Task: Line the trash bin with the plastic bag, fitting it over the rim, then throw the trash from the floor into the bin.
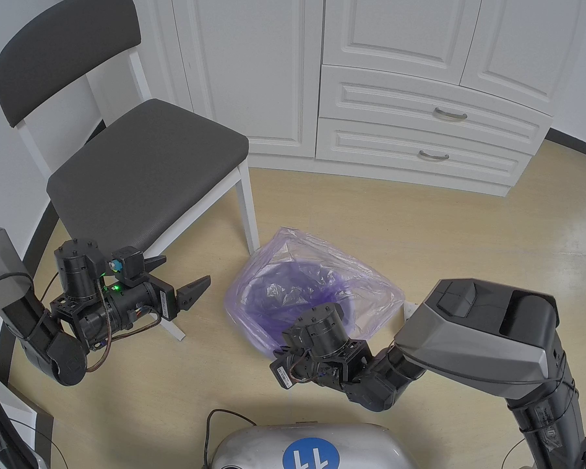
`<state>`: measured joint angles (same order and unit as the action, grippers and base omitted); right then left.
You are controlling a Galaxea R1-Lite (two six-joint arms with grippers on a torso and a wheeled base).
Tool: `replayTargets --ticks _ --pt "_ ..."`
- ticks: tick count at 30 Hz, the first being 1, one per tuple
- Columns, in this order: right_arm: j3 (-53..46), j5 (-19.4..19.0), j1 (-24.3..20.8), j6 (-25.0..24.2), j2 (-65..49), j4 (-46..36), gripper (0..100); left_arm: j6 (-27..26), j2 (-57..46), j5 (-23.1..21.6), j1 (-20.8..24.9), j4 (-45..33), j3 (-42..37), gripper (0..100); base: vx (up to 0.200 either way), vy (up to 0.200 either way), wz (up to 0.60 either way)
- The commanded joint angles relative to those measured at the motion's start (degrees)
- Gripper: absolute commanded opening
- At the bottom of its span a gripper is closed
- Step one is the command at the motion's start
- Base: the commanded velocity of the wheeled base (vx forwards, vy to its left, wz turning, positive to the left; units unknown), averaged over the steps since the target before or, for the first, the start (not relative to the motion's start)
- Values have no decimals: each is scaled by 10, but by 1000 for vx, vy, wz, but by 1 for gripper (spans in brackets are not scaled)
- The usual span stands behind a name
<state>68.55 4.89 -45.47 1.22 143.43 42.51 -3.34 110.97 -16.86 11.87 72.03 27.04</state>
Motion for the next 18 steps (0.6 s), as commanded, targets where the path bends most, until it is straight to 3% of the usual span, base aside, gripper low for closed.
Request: replayTargets --ticks 1,18 --pt "-32 1 -1 4 -29 1 0 0 -1 0 0 0 0 100 0 0 0" --pt "-95 20 -15 62 -96 -8 0 0 -1 0 0 1 -1 100 0 0 0"
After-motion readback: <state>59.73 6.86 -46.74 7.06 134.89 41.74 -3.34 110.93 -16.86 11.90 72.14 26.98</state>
